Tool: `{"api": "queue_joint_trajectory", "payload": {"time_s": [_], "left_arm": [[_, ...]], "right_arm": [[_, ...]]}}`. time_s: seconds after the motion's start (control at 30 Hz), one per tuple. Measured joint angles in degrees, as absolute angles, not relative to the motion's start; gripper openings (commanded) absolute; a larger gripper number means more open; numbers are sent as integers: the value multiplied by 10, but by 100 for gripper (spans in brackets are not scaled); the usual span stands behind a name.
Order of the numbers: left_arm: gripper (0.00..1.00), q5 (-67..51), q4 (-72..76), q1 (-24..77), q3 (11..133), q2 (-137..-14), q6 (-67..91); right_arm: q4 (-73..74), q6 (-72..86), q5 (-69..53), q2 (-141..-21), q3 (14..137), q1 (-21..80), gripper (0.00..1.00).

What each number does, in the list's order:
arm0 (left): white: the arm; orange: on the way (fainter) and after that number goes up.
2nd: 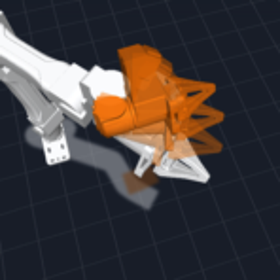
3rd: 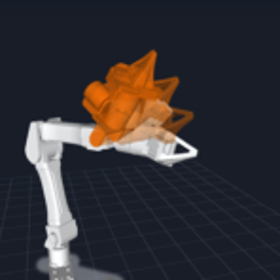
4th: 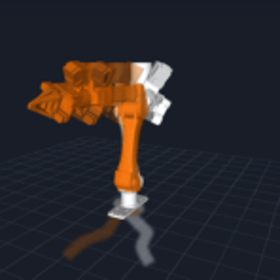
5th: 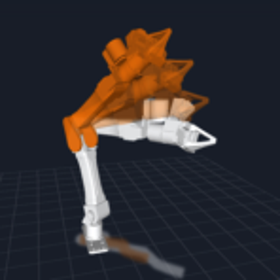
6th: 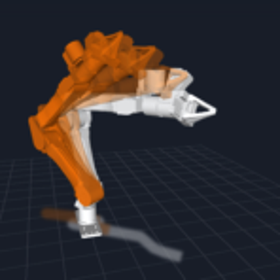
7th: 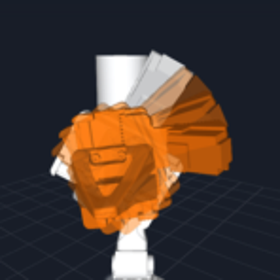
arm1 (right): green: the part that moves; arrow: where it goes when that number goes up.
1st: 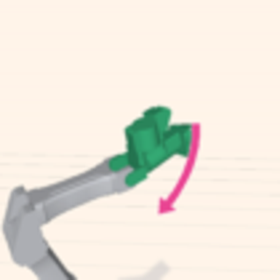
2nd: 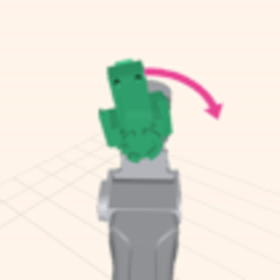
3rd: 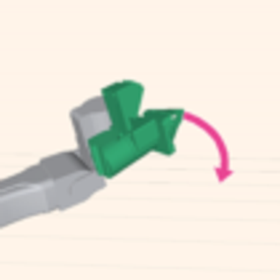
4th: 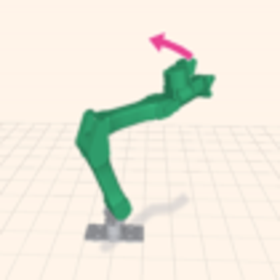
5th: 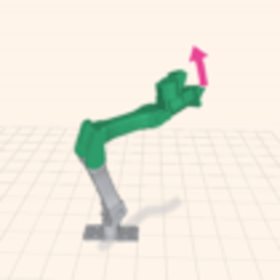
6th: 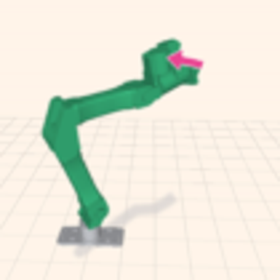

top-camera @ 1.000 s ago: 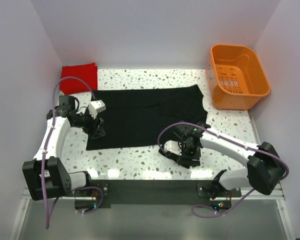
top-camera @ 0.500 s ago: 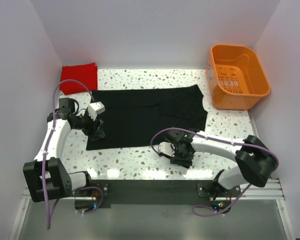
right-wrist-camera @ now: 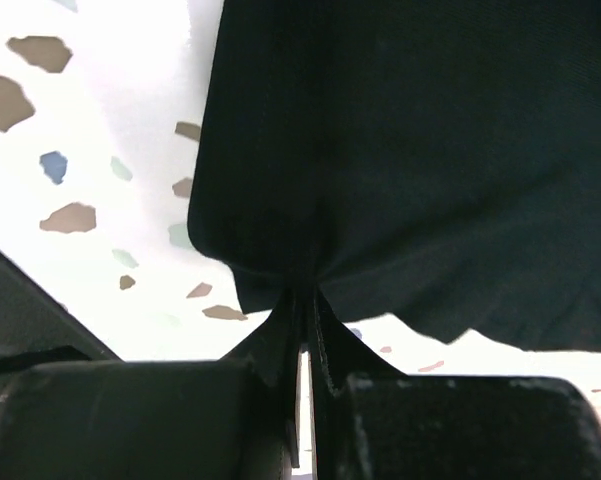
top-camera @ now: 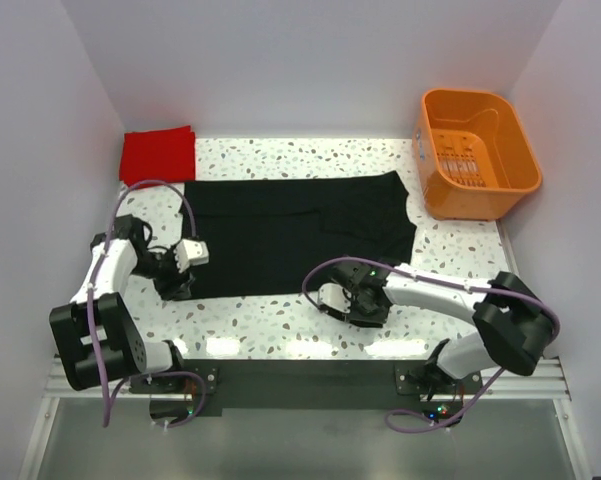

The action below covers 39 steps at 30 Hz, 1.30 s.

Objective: Fold and stack the t-shirts
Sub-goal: Fold the tshirt

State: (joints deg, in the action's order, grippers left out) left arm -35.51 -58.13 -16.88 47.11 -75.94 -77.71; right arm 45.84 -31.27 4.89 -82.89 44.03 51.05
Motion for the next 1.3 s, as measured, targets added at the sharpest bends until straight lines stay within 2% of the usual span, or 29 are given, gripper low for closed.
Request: {"api": "queue_joint_trajectory", "payload": {"time_s": [0.27,0.57,0.73,0.83,0.87,0.93,1.3], "left_arm": [[47,-287,-573,-169,427,-760,-912],[46,-224,-539,-169,378,-769,-983],[28,-223,-519,-169,380,-776,-989],[13,-225,-510,-169,385,-783,-992],[5,-226,-508,-169,387,-784,-994],[0,-228,-505,-169,390,-786,-997],[0,-233,-556,-169,403,-757,-1000]], "right_arm": [[483,-313,48,-791,472,490,0],[509,-313,44,-774,497,460,0],[522,-314,33,-771,512,446,0],[529,-315,30,-766,522,439,0],[533,-316,29,-763,526,436,0],[537,-316,23,-757,532,430,0],[585,-319,3,-662,560,413,0]]}}
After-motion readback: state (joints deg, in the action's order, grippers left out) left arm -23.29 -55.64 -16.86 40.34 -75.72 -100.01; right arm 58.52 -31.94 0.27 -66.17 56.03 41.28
